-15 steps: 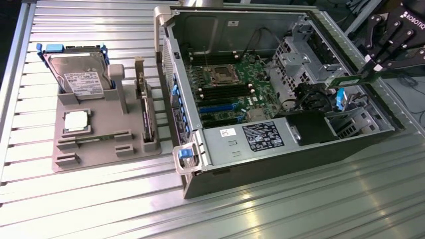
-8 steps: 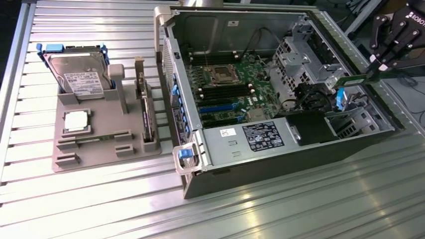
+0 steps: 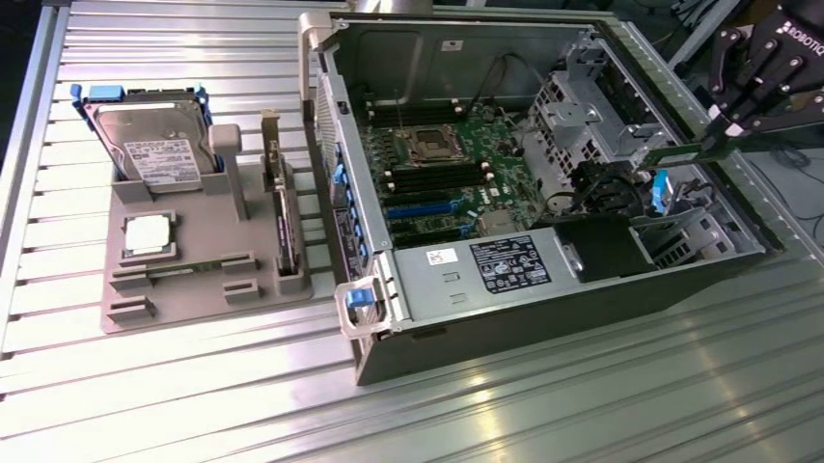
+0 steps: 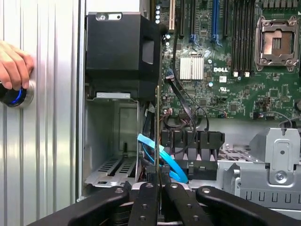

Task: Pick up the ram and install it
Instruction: 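Pick up the ram and move it above insertion slot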

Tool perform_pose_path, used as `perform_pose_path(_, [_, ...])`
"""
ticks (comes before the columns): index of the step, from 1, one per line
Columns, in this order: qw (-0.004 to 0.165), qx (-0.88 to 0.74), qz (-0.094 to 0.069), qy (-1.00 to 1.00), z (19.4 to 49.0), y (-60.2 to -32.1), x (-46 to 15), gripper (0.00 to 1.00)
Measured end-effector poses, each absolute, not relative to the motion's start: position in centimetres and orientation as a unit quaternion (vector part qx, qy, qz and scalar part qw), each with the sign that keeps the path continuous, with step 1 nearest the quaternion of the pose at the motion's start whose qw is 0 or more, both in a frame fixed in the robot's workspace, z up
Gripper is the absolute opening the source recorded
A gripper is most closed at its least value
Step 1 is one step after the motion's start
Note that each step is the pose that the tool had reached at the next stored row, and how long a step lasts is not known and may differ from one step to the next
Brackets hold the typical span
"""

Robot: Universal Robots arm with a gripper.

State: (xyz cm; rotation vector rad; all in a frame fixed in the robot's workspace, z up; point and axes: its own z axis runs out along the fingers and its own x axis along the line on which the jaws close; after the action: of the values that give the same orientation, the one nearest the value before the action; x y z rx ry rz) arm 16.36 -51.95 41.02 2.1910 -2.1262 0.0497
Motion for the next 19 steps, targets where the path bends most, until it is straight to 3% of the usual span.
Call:
perform_pose_path(5, [0.044, 0.716, 0.016, -0.696, 40.9, -50.9, 13.1, 0.12])
perform_pose_path(19, [0.044, 0.716, 0.016, -0.696, 39.9, -44.5, 6.5, 0.12])
